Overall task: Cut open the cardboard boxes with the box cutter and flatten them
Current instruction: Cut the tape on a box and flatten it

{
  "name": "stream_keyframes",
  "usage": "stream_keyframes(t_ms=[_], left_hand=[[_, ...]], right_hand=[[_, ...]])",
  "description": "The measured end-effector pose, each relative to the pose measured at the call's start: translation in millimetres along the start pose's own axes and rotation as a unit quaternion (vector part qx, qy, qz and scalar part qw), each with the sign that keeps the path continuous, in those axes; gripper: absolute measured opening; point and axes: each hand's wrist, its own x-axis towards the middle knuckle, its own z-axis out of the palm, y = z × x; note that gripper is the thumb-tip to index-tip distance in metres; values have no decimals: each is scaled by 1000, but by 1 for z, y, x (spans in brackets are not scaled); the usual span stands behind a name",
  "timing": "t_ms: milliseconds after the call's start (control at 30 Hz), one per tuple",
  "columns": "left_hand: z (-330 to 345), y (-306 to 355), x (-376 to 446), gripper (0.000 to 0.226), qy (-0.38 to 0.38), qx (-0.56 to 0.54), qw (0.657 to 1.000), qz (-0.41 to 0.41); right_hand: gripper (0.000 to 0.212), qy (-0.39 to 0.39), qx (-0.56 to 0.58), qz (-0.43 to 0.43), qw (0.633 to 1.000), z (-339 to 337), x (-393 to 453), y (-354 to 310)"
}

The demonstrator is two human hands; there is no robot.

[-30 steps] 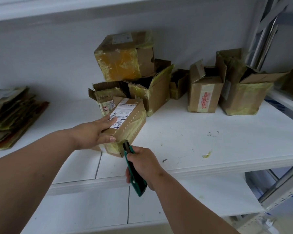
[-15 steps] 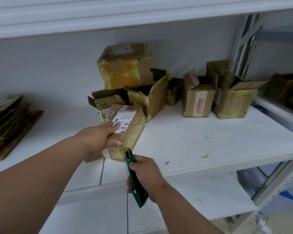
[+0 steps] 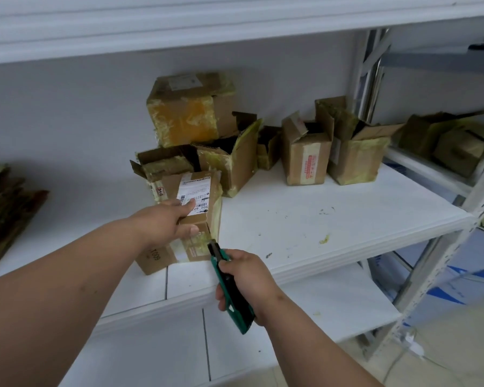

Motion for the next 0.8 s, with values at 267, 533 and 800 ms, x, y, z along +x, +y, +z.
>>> stream_keyframes(t_ms=[267, 533, 800], left_hand=[[4, -4, -5, 71, 31, -2, 999, 12], [4, -3, -5, 69, 28, 7, 1000, 5], [4, -3, -3, 69, 28, 5, 1000, -3]], right_hand=[[26, 69, 18, -7, 997, -10, 6, 9], [25, 33, 10, -2, 999, -12, 20, 1], [30, 13, 4, 3, 1000, -14, 31, -1]])
